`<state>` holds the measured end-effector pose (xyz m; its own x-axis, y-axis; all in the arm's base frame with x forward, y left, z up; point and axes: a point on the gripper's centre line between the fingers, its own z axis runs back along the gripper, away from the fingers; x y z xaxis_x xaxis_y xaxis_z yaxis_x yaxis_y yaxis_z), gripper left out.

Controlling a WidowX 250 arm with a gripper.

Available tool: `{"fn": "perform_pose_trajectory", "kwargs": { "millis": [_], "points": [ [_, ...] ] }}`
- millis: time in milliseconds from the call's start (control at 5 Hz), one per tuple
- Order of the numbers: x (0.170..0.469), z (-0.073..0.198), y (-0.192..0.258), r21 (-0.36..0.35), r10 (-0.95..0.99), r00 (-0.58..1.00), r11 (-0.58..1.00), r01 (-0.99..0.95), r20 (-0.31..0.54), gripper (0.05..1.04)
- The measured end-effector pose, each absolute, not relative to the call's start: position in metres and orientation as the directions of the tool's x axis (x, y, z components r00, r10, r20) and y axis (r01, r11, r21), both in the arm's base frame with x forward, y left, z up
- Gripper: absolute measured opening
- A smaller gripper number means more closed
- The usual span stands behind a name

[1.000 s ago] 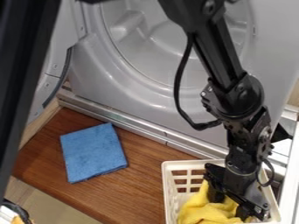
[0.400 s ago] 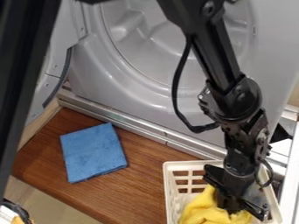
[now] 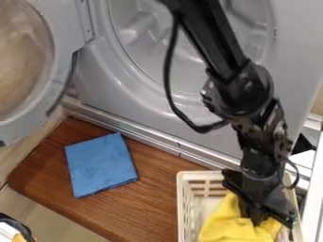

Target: Put the yellow cloth in the machine

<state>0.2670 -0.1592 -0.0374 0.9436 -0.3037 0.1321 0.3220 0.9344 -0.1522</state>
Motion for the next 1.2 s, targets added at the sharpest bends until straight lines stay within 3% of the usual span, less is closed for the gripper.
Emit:
{"fn": "perform_pose_trajectory", "kwargs": {
  "millis": [400,800,1200],
  "points": [
    [0.259,0.009,-0.149,-0.182,-0.264,0.931,0.932,0.314,0.253,0.073],
    [0.252,0.029,-0.116,-0.196,-0.178,0.938,0.95,0.242,0.296,0.073],
    [0.263,0.057,-0.061,-0.215,-0.032,0.928,0.969,0.119,0.37,0.073]
  ]
}}
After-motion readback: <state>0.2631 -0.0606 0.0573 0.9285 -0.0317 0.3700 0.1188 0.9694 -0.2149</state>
